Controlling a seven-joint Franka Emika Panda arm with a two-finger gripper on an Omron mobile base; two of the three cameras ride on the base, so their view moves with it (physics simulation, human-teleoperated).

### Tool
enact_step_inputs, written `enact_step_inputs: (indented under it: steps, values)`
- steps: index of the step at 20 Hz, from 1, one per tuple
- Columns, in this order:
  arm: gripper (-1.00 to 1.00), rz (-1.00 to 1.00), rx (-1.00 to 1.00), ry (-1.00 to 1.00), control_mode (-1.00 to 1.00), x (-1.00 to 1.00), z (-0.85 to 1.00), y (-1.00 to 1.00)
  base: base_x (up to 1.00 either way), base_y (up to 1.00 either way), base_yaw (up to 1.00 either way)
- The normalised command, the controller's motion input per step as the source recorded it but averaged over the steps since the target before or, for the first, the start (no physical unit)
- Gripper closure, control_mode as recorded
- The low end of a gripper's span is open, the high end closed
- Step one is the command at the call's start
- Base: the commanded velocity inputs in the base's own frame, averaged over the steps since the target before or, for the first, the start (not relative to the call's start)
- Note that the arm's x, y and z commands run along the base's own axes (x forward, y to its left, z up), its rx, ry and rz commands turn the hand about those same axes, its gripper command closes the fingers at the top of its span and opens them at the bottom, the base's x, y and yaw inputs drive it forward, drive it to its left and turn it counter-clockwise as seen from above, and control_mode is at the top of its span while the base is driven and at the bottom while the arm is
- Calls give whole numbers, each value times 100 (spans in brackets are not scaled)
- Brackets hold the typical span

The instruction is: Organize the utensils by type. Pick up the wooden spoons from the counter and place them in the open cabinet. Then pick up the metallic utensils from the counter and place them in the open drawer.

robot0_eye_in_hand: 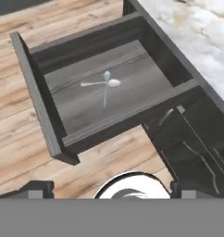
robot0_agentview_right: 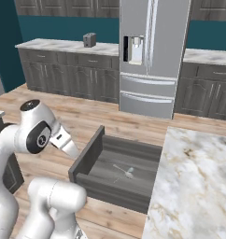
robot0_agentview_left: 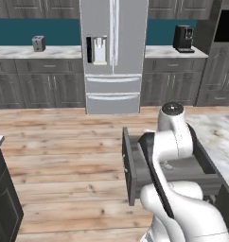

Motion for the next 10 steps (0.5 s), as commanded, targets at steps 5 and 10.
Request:
enact_step_inputs:
  steps: [5,10]
  values:
    - [-100,52,0,0,-100,0,6,11,0,0,0]
    - [-100,30,9,0,-100,0,3,0,0,0,0]
